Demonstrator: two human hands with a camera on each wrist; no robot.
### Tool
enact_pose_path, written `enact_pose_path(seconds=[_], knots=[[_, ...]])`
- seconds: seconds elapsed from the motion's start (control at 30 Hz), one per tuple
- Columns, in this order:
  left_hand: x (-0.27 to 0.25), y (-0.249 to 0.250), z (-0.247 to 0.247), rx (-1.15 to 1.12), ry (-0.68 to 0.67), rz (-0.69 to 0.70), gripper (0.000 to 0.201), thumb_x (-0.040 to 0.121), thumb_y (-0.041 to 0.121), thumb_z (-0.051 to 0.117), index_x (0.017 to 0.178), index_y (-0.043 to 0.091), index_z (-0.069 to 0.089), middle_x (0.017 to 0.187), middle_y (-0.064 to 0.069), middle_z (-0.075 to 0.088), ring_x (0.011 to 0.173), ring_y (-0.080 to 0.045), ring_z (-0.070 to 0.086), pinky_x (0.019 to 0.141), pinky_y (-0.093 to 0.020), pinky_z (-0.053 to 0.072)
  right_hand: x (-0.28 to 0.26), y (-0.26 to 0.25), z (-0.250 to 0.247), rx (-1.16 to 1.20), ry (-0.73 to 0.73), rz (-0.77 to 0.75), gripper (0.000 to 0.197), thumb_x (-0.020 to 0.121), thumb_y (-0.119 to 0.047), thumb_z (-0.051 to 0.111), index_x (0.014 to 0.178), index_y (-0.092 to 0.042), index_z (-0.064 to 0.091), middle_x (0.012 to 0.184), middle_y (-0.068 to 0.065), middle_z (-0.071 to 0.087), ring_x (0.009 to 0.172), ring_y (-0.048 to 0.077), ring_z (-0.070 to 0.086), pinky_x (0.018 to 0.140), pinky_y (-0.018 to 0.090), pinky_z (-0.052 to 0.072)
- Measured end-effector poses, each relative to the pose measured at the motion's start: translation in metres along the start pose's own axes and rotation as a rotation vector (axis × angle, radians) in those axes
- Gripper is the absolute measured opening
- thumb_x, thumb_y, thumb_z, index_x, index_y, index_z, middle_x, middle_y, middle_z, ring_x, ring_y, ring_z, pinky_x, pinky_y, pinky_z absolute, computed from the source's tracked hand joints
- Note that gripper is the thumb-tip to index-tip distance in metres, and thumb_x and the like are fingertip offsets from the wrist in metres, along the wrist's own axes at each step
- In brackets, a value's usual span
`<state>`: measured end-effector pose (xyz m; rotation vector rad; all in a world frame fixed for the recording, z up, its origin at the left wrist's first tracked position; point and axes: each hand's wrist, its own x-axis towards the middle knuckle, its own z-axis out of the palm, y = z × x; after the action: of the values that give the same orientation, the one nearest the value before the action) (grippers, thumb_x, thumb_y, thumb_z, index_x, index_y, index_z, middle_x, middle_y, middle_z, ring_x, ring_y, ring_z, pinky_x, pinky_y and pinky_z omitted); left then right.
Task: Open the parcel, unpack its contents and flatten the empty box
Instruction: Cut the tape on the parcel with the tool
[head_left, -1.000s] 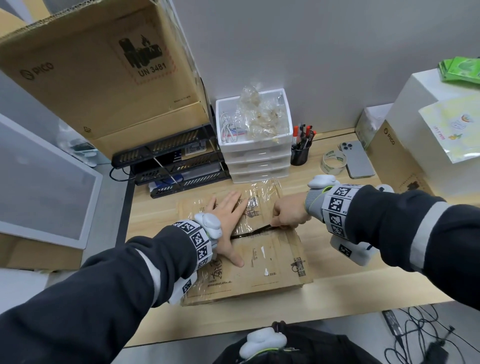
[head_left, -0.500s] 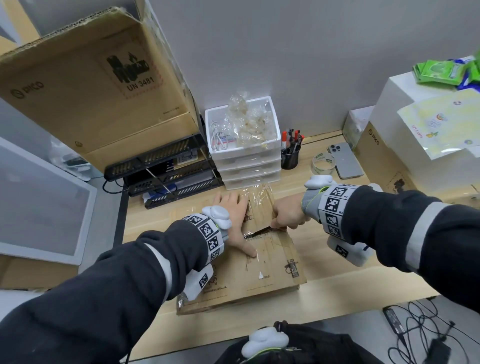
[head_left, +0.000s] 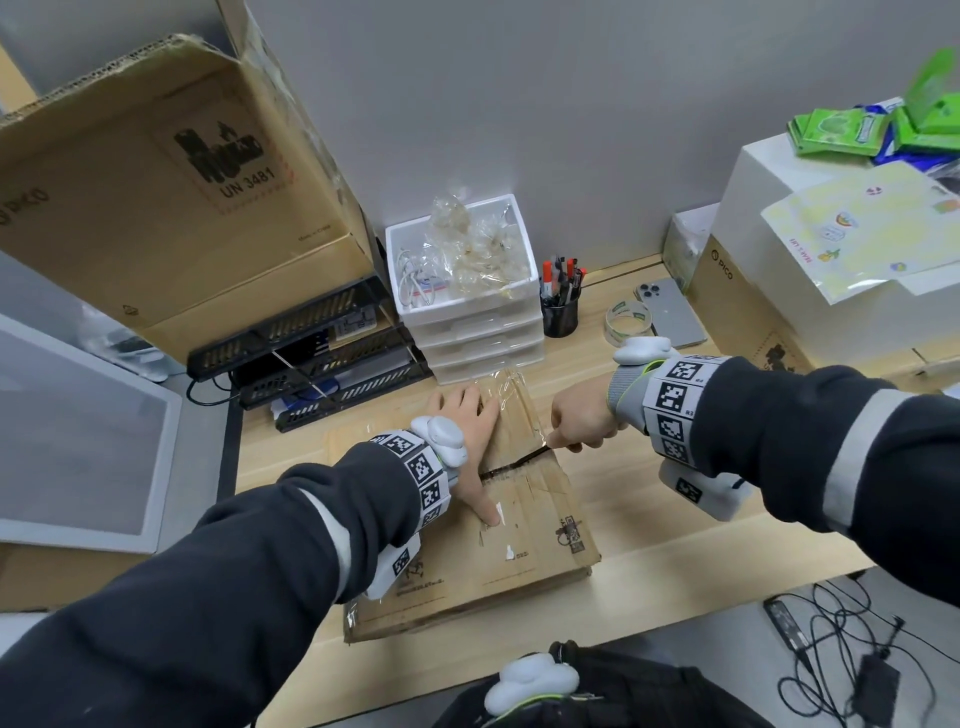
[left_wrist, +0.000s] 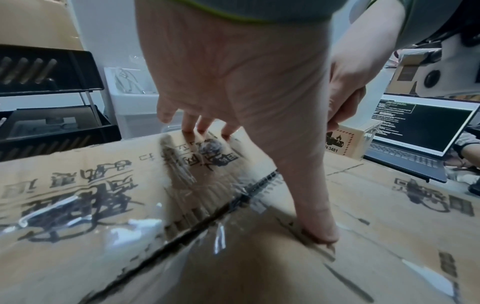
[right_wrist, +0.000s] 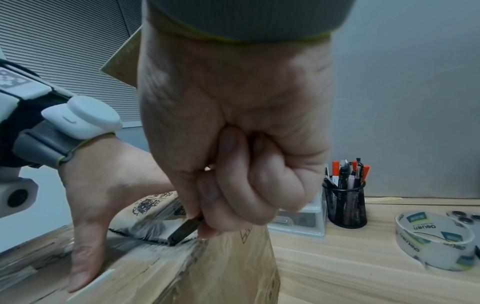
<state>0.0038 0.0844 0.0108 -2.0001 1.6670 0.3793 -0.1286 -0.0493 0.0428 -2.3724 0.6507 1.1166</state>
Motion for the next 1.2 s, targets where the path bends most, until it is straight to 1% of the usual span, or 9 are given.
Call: enact_pose_path(seconds=[0.1, 0.23, 0.37, 0.53, 0.73, 0.87, 0.97, 1.07, 1.2], knots=[[0.004, 0.004, -0.009, 0.047, -0.047, 0.0, 0.13, 0.027, 0.088, 0.074, 0.131, 0.017, 0.041, 0.122, -0.005, 0.041, 0.111, -0.025, 0.041, 0.105, -0.045, 0.038, -0.003, 0.005, 0.0, -0.006, 0.008, 0.013, 0.037, 0.102, -0.04, 0.042, 0.085, -0.013, 0.061, 0.065, 0.0, 0.053, 0.052, 0.017, 0.043, 0.052, 0.024, 0.038], [0.007, 0.01, -0.023, 0.088, -0.131, -0.002, 0.126, 0.037, 0.081, 0.082, 0.135, 0.014, 0.039, 0.124, -0.009, 0.041, 0.113, -0.026, 0.041, 0.104, -0.044, 0.041, -0.007, 0.01, -0.003, -0.028, 0.009, 0.028, 0.037, 0.102, -0.04, 0.041, 0.087, -0.014, 0.062, 0.065, 0.0, 0.054, 0.053, 0.018, 0.044, 0.052, 0.024, 0.038], [0.01, 0.011, -0.03, 0.097, -0.185, 0.013, 0.133, 0.043, 0.08, 0.082, 0.144, 0.013, 0.028, 0.13, -0.012, 0.037, 0.119, -0.028, 0.04, 0.105, -0.045, 0.041, -0.009, 0.018, -0.004, -0.032, 0.006, 0.038, 0.038, 0.102, -0.041, 0.04, 0.088, -0.014, 0.062, 0.066, 0.0, 0.054, 0.053, 0.017, 0.043, 0.052, 0.024, 0.038], [0.011, 0.011, -0.035, 0.112, -0.17, 0.024, 0.128, 0.034, 0.084, 0.08, 0.132, 0.015, 0.037, 0.12, -0.008, 0.04, 0.107, -0.024, 0.042, 0.099, -0.044, 0.045, -0.012, 0.027, -0.003, -0.017, 0.011, 0.043, 0.037, 0.102, -0.041, 0.041, 0.087, -0.014, 0.062, 0.065, -0.001, 0.053, 0.052, 0.017, 0.042, 0.051, 0.024, 0.037], [0.011, 0.013, -0.038, 0.143, -0.164, 0.016, 0.122, 0.031, 0.085, 0.081, 0.124, 0.015, 0.042, 0.108, -0.002, 0.039, 0.096, -0.018, 0.04, 0.089, -0.035, 0.045, -0.013, 0.039, -0.004, 0.052, -0.003, 0.046, 0.034, 0.102, -0.038, 0.043, 0.088, -0.013, 0.059, 0.062, 0.0, 0.051, 0.048, 0.018, 0.037, 0.047, 0.023, 0.033], [0.011, 0.011, -0.038, 0.144, -0.171, 0.019, 0.123, 0.029, 0.088, 0.077, 0.122, 0.017, 0.041, 0.111, -0.002, 0.041, 0.098, -0.02, 0.042, 0.088, -0.036, 0.043, -0.013, 0.046, -0.003, 0.069, -0.007, 0.046, 0.033, 0.102, -0.039, 0.043, 0.087, -0.014, 0.059, 0.061, 0.0, 0.05, 0.047, 0.018, 0.036, 0.046, 0.022, 0.033], [0.011, 0.01, -0.037, 0.149, -0.141, 0.024, 0.123, 0.029, 0.089, 0.077, 0.123, 0.016, 0.042, 0.111, -0.001, 0.042, 0.102, -0.021, 0.046, 0.09, -0.036, 0.044, -0.012, 0.051, -0.002, 0.074, -0.015, 0.045, 0.034, 0.101, -0.041, 0.043, 0.087, -0.015, 0.06, 0.064, -0.001, 0.052, 0.048, 0.018, 0.037, 0.048, 0.023, 0.034], [0.011, 0.009, -0.034, 0.145, -0.138, 0.025, 0.123, 0.036, 0.086, 0.077, 0.129, 0.016, 0.038, 0.116, -0.005, 0.039, 0.104, -0.023, 0.04, 0.096, -0.04, 0.04, -0.012, 0.057, 0.0, 0.107, -0.027, 0.043, 0.035, 0.101, -0.043, 0.043, 0.085, -0.016, 0.06, 0.065, -0.001, 0.052, 0.048, 0.017, 0.037, 0.047, 0.023, 0.034], [0.009, 0.008, -0.031, 0.126, -0.129, 0.015, 0.126, 0.04, 0.083, 0.079, 0.136, 0.016, 0.035, 0.123, -0.006, 0.039, 0.111, -0.024, 0.04, 0.1, -0.042, 0.038, -0.014, 0.07, 0.002, 0.119, -0.016, 0.059, 0.034, 0.1, -0.042, 0.045, 0.083, -0.017, 0.061, 0.063, -0.002, 0.053, 0.047, 0.017, 0.037, 0.046, 0.022, 0.033]])
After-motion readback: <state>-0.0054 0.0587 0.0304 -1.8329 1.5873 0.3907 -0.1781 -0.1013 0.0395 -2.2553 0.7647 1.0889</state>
